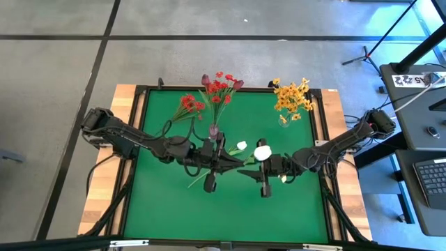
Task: Sort flowers into vase by color
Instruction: Put the bottom white tulip into the transparent vase
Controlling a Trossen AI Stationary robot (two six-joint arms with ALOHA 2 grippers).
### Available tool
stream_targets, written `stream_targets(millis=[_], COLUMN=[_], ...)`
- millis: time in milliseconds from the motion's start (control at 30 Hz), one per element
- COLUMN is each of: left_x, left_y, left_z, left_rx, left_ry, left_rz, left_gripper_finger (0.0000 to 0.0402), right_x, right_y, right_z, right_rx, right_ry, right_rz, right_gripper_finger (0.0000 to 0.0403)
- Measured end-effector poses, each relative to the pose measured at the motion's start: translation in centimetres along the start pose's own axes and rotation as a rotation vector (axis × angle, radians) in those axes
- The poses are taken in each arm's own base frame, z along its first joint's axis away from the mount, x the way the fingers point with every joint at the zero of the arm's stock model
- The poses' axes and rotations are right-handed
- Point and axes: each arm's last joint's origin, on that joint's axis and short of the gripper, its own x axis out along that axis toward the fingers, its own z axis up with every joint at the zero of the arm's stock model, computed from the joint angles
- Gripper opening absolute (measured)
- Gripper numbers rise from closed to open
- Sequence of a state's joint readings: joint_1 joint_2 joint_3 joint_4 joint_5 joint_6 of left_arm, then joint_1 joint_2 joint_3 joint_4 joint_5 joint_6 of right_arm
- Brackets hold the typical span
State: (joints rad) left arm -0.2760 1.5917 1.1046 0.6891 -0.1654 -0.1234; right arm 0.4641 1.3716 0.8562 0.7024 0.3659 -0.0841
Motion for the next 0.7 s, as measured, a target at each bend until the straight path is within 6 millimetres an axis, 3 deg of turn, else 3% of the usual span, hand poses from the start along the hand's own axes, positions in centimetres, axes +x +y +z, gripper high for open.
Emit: stream_targets(millis=[200,500,700], left_x=[0.0,0.0,-0.1], left_y=[0.0,-0.1,-0.2], left_z=[0.0,-0.1,-0.1], left_rx=[0.000,-0.001,0.002], left_ry=[0.004,0.012,0.006], left_rz=[-0.001,0.000,0.002], left_gripper_finger=[0.0000,0.0003,0.0052], right_x=[0.0,-0.1,-1.1], right_y=[0.0,-0.1,-0.1], right_z=[-0.2,-0.2,0.1], right_rx=[-0.008,-0.018,-0.045], right_ry=[0.018,0.045,0.126], right_rz=[0.001,-0.026,-0.092], right_gripper_finger=[0.0009,0.0005,0.0004])
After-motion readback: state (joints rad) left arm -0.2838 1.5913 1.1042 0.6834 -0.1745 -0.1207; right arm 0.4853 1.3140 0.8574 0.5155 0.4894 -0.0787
